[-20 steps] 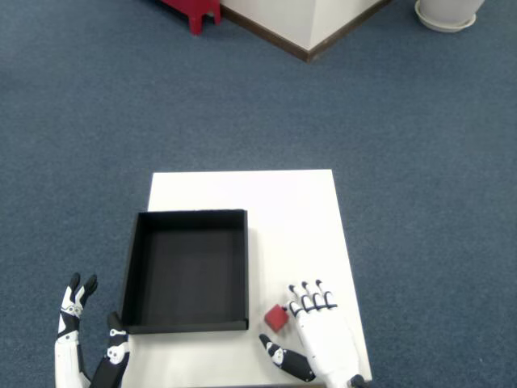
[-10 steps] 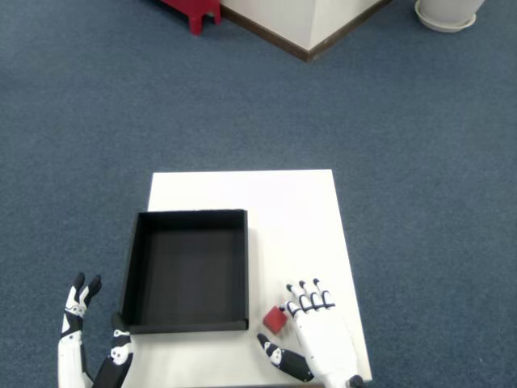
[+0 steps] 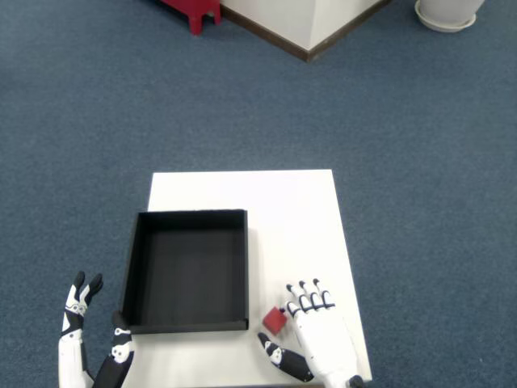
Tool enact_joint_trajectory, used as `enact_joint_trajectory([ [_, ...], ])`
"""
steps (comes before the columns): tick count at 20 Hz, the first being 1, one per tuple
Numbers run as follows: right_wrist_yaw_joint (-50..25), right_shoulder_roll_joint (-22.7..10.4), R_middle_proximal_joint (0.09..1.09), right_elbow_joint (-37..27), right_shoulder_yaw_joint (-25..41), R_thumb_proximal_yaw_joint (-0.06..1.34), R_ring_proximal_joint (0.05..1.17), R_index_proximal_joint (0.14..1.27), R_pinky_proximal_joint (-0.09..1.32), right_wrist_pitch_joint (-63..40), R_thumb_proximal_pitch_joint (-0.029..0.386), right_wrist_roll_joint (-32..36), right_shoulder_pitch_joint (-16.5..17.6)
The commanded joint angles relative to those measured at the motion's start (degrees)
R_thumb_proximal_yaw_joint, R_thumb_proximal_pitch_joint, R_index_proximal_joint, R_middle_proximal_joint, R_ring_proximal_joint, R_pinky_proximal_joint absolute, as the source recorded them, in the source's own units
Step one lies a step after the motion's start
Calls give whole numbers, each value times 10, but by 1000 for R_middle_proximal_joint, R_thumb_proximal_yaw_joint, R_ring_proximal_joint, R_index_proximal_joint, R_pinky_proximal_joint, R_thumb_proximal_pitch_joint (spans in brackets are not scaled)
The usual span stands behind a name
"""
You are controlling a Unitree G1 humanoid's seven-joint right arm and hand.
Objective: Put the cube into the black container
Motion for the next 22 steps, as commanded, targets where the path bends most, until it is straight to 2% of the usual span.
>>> enact_joint_trajectory([
  [1,-23,-5,261,-3,-5,424,222,712,41,0,91,-1,-12],
  [4,-24,-4,273,3,-6,576,233,789,57,-6,127,-1,-10],
  [5,-25,-4,281,4,-7,730,236,915,61,-9,149,1,-9],
  [6,-28,-4,307,6,-9,992,239,1102,79,-15,175,3,-8],
  [7,-31,-4,327,8,-10,1158,256,1163,122,-20,172,5,-7],
  [8,-33,-4,340,10,-11,1265,274,1166,160,-24,177,6,-6],
  [11,-35,-4,353,17,-11,1307,283,1146,183,-33,189,11,-3],
  [22,-30,0,375,35,0,1256,300,1111,223,-39,182,29,5],
])
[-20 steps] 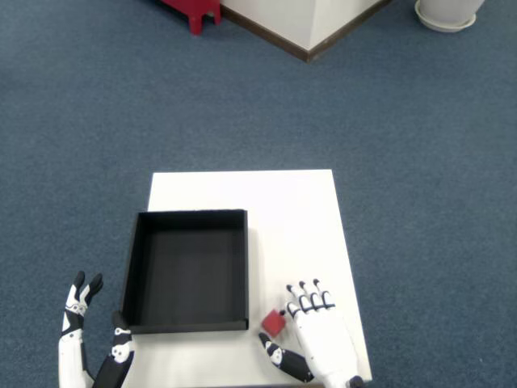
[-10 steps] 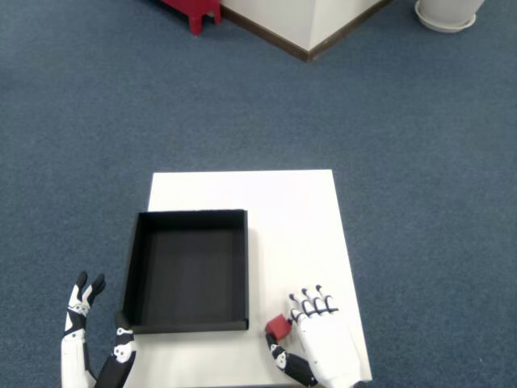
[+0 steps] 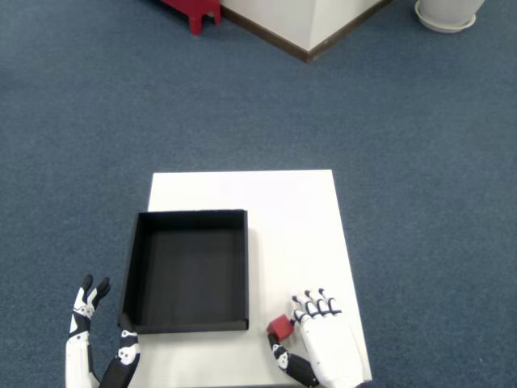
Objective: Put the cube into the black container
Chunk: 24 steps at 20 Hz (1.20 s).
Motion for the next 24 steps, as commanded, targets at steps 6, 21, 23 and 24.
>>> enact_joint_trajectory([
  [6,-109,-6,369,-8,-4,1238,294,1097,213,-43,179,13,-26],
  [21,-237,-46,347,-261,-73,1202,255,1068,119,-32,182,-136,-124],
  [23,-228,-51,347,-310,-89,1199,253,1066,114,7,183,-161,-128],
  [24,-223,-48,345,-320,-93,1199,251,1064,114,25,183,-168,-132],
])
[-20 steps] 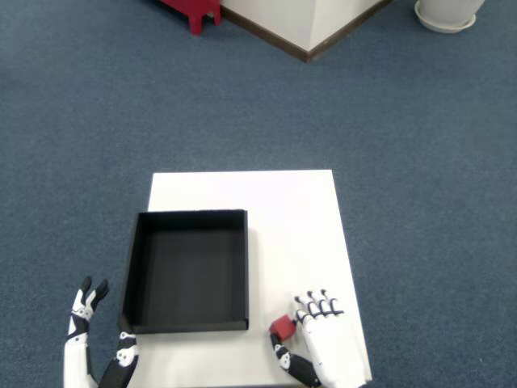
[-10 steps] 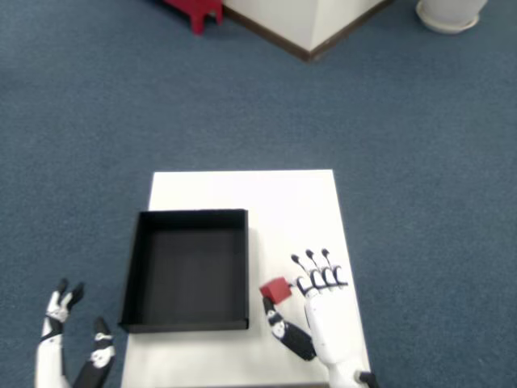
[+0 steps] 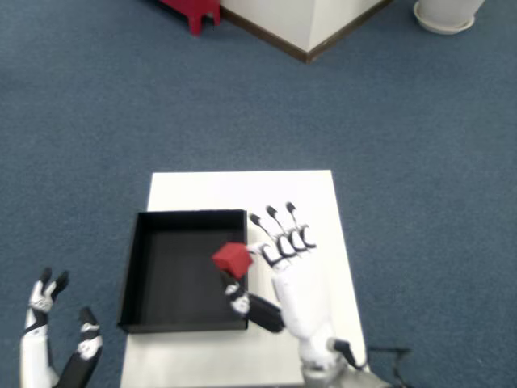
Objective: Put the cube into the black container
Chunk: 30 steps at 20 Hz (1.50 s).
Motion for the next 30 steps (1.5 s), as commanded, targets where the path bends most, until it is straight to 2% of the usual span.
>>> enact_joint_trajectory([
  [1,-6,6,344,-36,-20,1199,249,1062,112,43,183,-21,-31],
  [4,15,22,343,-41,-22,1199,244,1064,108,76,183,-28,-52],
  [7,70,25,346,-63,-7,1196,240,1069,101,100,182,-20,-71],
  [12,156,32,349,-82,36,1205,231,1074,86,130,183,29,-102],
  [19,198,40,364,-52,72,1217,241,1083,93,141,184,91,-115],
  [30,258,40,385,-26,69,1232,263,1105,122,143,182,107,-135],
])
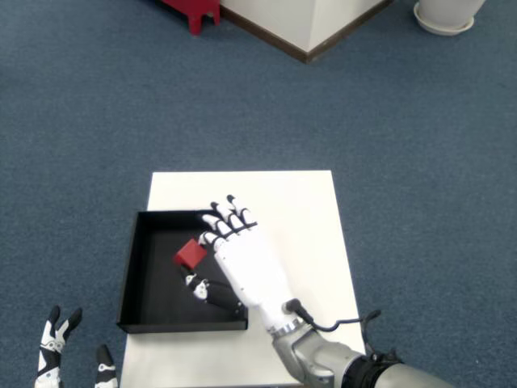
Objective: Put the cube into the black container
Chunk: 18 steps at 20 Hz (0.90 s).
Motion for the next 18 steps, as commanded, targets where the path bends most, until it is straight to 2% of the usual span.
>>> enact_joint_trajectory([
  [1,-7,1,386,-8,-19,1233,265,1106,125,5,182,7,-37],
  [3,0,1,389,-5,-19,1208,270,1084,132,7,178,8,-40],
  [4,4,2,388,-4,-19,1046,274,927,139,7,158,10,-41],
  [5,11,2,372,-1,-19,814,279,674,148,10,122,10,-41],
  [6,21,2,352,5,-18,721,279,533,152,15,106,7,-41],
  [7,30,3,342,11,-17,700,279,493,157,22,110,1,-40],
  [13,48,4,329,26,-15,639,281,500,182,38,129,-11,-38],
  [18,35,2,320,18,-18,591,277,491,182,42,137,-8,-38],
])
